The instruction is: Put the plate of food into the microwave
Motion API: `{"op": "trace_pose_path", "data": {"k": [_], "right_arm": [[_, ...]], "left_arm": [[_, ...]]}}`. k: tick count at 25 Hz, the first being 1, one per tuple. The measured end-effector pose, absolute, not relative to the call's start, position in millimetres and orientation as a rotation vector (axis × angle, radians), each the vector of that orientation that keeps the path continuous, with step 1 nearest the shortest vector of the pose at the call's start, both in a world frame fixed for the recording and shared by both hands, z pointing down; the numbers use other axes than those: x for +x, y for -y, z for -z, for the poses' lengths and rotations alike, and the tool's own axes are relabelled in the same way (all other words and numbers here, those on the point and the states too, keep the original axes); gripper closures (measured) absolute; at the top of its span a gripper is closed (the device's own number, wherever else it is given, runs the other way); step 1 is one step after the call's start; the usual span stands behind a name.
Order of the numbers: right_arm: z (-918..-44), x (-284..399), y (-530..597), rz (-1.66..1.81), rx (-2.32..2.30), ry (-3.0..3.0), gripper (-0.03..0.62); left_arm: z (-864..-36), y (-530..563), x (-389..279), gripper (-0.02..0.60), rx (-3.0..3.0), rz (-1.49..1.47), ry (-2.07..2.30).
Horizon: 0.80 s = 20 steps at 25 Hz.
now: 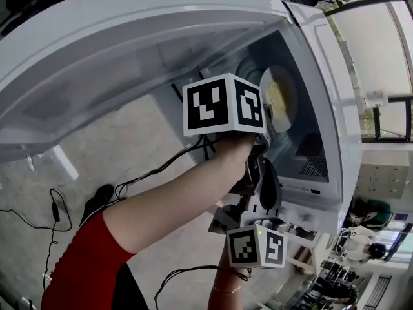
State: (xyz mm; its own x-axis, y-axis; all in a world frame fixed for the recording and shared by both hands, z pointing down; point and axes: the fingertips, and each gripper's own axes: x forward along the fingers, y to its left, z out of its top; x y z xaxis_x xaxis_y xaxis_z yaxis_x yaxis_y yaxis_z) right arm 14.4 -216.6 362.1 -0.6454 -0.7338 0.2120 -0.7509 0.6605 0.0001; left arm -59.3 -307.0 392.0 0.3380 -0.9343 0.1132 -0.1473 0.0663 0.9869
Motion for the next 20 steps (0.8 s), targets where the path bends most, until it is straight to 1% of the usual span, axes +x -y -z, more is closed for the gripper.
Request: {"op": "trace_pose_path", "data": {"k": [15,20], "right_arm": [[-347.3,12.8,230.5,-0.108,1.234,2.692,0.579],[-342.0,9.9,232.9,-0.108,1.229,2.703,0.579]], "left_arm": [[-404.0,318.2,-62.2,0.557,1.369,0.627,1.118],[-401.9,322.0,-64.9,0.546,1.389,0.551,1.099]]}}
